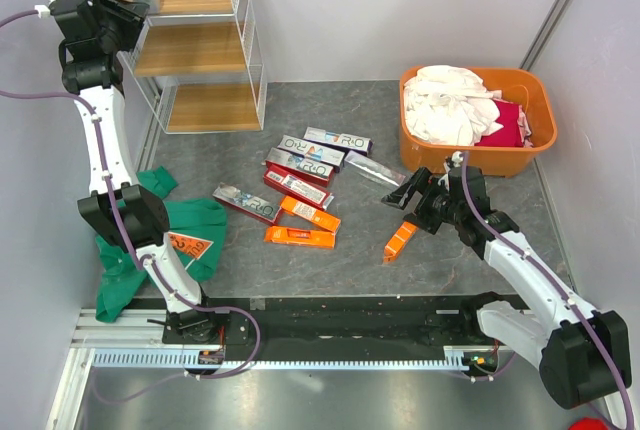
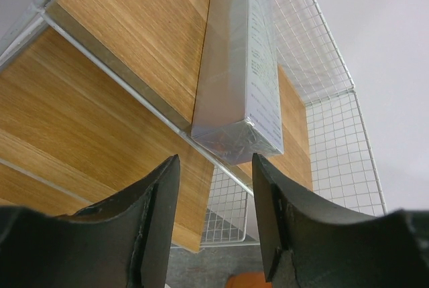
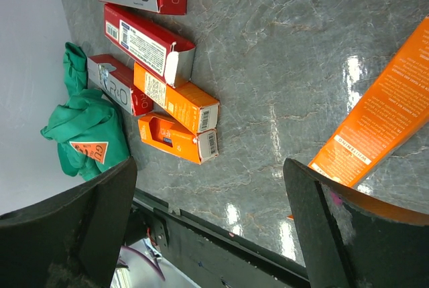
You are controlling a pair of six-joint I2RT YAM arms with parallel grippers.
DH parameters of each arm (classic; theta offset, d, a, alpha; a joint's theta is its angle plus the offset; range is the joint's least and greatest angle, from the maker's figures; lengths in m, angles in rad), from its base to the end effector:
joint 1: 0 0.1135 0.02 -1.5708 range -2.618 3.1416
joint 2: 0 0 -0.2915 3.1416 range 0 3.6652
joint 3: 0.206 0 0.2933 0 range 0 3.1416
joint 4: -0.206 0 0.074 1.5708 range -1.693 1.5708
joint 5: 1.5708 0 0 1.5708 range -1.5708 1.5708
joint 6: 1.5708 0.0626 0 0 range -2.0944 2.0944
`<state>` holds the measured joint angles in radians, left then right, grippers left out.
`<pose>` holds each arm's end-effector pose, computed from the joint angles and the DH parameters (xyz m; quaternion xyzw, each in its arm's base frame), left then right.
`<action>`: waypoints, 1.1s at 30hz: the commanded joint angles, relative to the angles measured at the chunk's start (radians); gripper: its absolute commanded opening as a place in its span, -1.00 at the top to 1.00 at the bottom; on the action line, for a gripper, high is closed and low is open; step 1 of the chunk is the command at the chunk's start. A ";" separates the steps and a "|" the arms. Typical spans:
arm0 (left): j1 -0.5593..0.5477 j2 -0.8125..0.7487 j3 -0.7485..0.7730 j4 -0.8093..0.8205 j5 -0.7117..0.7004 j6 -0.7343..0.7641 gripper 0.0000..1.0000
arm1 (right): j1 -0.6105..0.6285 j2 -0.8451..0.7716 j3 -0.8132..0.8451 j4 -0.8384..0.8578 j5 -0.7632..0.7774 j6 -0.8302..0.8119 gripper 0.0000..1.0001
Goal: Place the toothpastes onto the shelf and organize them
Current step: Place the toothpaste on the shelf.
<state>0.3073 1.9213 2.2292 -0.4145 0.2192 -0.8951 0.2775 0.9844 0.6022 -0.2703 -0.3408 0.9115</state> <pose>0.4901 0.1412 0.5171 -0.3579 0.6510 -0.2703 0.6124 0.2377 0.0895 0.2241 0.2040 0.8629 0.3706 0.2767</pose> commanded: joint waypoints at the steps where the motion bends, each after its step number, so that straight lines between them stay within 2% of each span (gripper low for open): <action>1: -0.004 -0.007 0.018 0.042 -0.009 -0.010 -0.15 | -0.001 0.008 -0.004 0.022 -0.004 -0.010 -0.96; 8: -0.004 -0.036 0.001 0.040 0.015 0.025 -0.40 | -0.003 0.000 0.001 0.022 -0.003 -0.022 -0.96; 11: -0.008 -0.106 -0.077 0.057 0.045 0.048 -0.50 | -0.003 0.000 0.004 0.020 0.003 -0.031 -0.96; 19: -0.059 -0.381 -0.509 0.195 0.112 0.107 -0.59 | -0.003 0.036 0.021 0.019 0.008 -0.077 -0.96; 23: -0.097 -0.496 -0.704 0.212 0.147 0.131 -0.64 | -0.003 0.069 0.050 -0.003 0.017 -0.123 -0.96; 27: -0.157 -0.593 -0.839 0.217 0.170 0.160 -0.67 | -0.003 0.114 0.079 -0.032 0.043 -0.169 -0.96; 33: -0.296 -0.653 -1.013 0.195 0.137 0.242 -0.68 | -0.003 0.178 0.155 -0.072 0.092 -0.244 -0.96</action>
<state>0.0700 1.3029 1.2907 -0.2272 0.3492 -0.7589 0.2775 1.1255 0.6731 -0.3252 -0.2947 0.7444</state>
